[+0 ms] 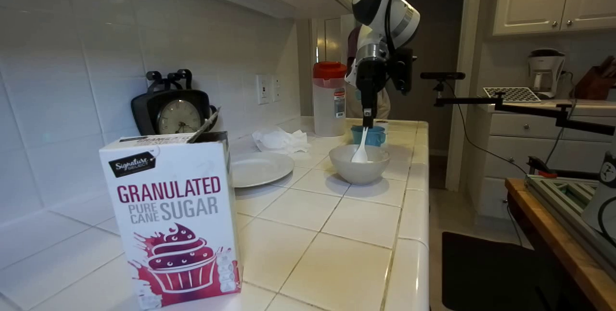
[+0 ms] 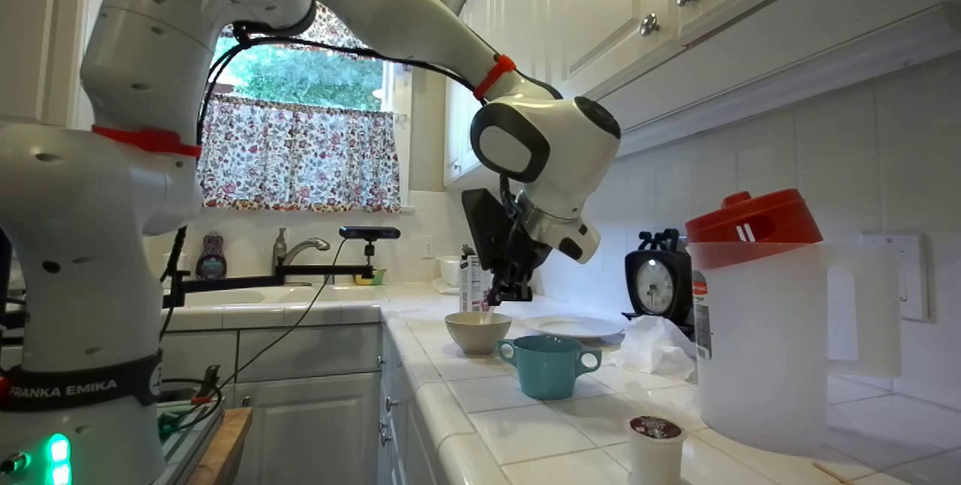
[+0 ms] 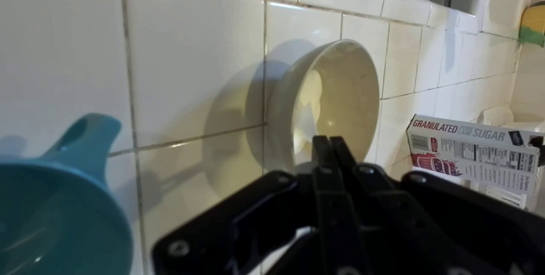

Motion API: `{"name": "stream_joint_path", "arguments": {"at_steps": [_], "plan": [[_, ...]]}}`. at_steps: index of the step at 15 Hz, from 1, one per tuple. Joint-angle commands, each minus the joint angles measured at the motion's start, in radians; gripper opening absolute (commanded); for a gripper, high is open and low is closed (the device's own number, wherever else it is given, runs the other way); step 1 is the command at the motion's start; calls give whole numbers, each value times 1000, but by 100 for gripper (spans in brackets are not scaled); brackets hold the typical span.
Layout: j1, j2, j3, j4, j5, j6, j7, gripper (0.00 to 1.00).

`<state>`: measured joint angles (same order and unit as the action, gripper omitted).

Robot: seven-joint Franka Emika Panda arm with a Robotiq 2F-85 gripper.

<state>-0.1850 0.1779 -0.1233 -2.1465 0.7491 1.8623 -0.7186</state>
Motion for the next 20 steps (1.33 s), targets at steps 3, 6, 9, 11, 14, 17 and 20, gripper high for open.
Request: {"name": "stream_joint_path", "arguments": {"at_steps": [3, 6, 9, 11, 14, 17, 20], "plan": [[-10, 24, -1, 24, 9, -17, -28, 1], [-13, 24, -8, 20, -8, -12, -12, 1], [-12, 27, -11, 19, -14, -11, -4, 1], [-11, 31, -9, 22, -17, -13, 0, 1], [-11, 41, -6, 32, -18, -29, 4, 1], [-10, 49, 0, 44, -20, -48, 5, 1], [-9, 55, 5, 54, -19, -69, 3, 1]]}}
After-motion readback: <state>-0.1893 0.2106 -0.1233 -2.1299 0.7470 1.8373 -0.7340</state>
